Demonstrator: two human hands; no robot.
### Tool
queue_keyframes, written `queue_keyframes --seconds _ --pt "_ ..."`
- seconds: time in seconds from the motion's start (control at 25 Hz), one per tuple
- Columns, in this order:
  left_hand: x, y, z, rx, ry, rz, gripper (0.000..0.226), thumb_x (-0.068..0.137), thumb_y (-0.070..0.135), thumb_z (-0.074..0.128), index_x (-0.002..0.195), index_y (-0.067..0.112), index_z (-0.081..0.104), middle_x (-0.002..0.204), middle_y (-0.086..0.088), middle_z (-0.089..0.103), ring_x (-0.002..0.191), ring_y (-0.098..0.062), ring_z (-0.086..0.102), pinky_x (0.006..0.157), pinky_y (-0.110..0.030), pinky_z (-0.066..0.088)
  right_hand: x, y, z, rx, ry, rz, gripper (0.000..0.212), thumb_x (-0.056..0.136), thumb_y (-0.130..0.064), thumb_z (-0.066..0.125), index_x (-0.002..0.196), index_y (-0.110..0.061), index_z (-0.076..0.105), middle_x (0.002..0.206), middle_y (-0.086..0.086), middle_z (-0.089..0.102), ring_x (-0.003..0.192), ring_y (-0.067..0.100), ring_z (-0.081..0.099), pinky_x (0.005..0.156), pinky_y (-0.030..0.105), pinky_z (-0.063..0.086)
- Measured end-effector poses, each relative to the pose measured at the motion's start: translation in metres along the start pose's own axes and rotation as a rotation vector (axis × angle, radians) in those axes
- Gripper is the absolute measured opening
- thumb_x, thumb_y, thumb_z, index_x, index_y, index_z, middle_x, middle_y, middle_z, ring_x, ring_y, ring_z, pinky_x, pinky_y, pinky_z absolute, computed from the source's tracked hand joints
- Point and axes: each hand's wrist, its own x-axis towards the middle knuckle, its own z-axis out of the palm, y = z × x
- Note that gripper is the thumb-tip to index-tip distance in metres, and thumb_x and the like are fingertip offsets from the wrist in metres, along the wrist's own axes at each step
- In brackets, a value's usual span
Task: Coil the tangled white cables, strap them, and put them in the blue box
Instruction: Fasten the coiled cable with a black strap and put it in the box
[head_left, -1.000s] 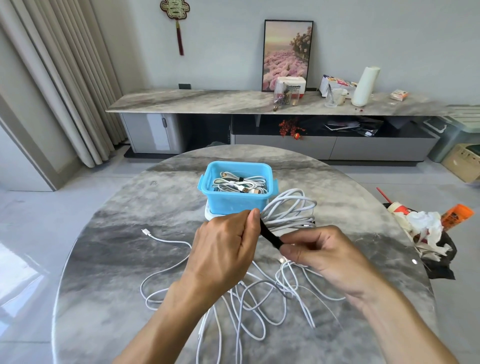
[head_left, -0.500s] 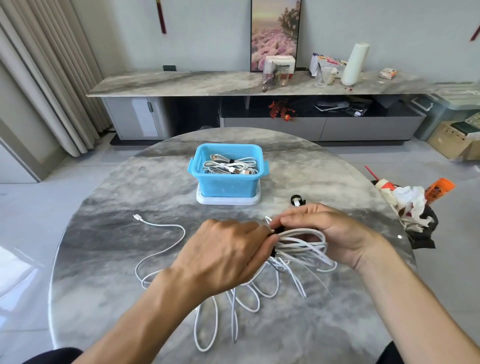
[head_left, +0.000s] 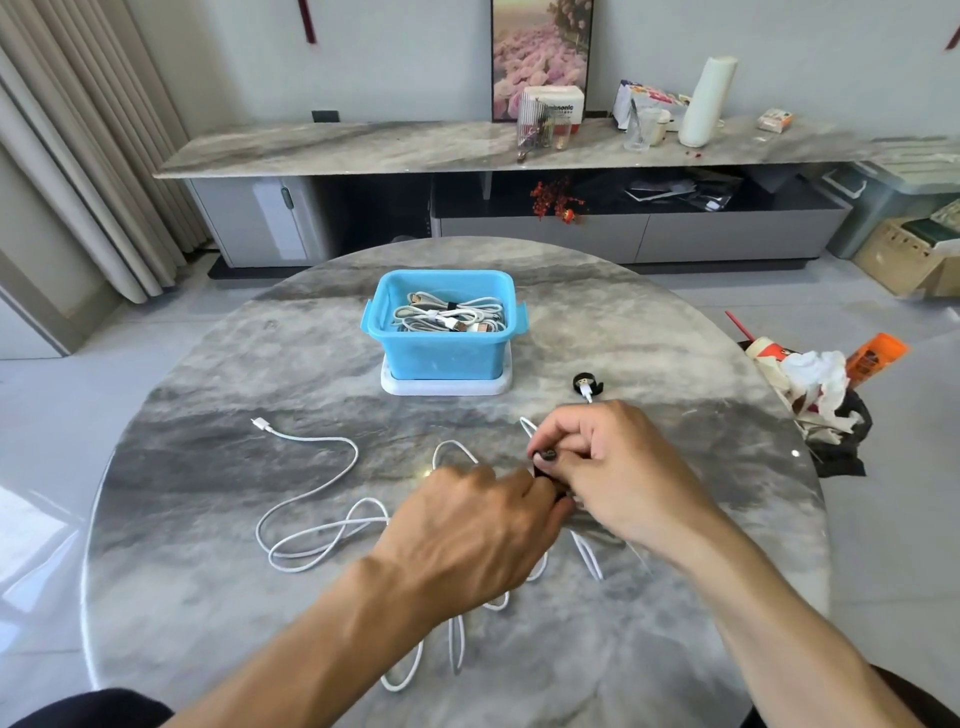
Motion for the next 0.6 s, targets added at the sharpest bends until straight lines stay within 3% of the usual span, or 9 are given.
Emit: queue_keyframes --seconds 0.08,0.24,0.32,0.44,0.52,0.6 --pt "0.004 0.000 -0.004 0.018 -0.020 -0.054 0.028 0.096 0.031 0.044 0.071 0.023 0.053 0.055 0.001 0.052 0.039 -0.024 0.052 0.037 -0.026 0.022 -0.004 -0.003 0.002 0.021 0.120 -0.037 0.021 0.087 -0.008 0.069 0.075 -0.025 0.070 0.068 -0.013 0.071 0.053 0.003 0.061 0.054 0.024 0.049" --pt "0.003 -0.007 -0.006 -0.105 -0.052 -0.156 0.034 0.097 0.039 0.037 0.077 0.023 0.059 0.058 0.002 0.059 0.045 -0.027 0.058 0.038 -0.028 0.031 -0.002 -0.002 0.008 0.141 0.133 -0.031 0.024 0.088 -0.010 0.070 0.077 -0.032 0.069 0.074 -0.014 0.065 0.052 0.000 0.052 0.053 0.017 0.041" --pt "0.002 -0.011 -0.009 -0.167 -0.045 -0.232 0.038 0.097 0.044 0.032 0.080 0.022 0.058 0.058 0.002 0.061 0.047 -0.029 0.058 0.040 -0.030 0.035 -0.001 -0.005 0.007 0.197 0.123 -0.038 0.021 0.089 -0.011 0.069 0.079 -0.030 0.068 0.076 -0.011 0.066 0.059 0.002 0.055 0.058 0.028 0.046" --pt "0.002 -0.012 -0.010 -0.284 -0.008 -0.378 0.039 0.094 0.054 0.024 0.096 0.024 0.050 0.060 -0.001 0.063 0.057 -0.033 0.061 0.047 -0.036 0.043 0.000 -0.011 0.005 0.280 0.114 -0.060 0.020 0.089 -0.010 0.067 0.080 -0.027 0.069 0.081 -0.001 0.067 0.073 0.020 0.063 0.076 0.046 0.054" --pt "0.002 -0.010 -0.010 -0.376 0.028 -0.432 0.030 0.092 0.055 0.025 0.102 0.029 0.037 0.060 0.001 0.063 0.060 -0.032 0.061 0.054 -0.039 0.046 -0.001 -0.013 0.006 0.276 0.139 -0.074 0.019 0.088 -0.010 0.067 0.081 -0.027 0.069 0.082 0.002 0.067 0.077 0.034 0.062 0.076 0.053 0.055" --pt "0.003 -0.007 -0.013 -0.422 0.071 -0.424 0.021 0.093 0.052 0.032 0.100 0.032 0.035 0.057 0.003 0.061 0.057 -0.030 0.059 0.053 -0.039 0.046 -0.002 -0.015 0.006 0.277 0.161 -0.070 0.020 0.087 -0.008 0.068 0.080 -0.026 0.069 0.079 0.000 0.066 0.074 0.035 0.061 0.075 0.054 0.055"
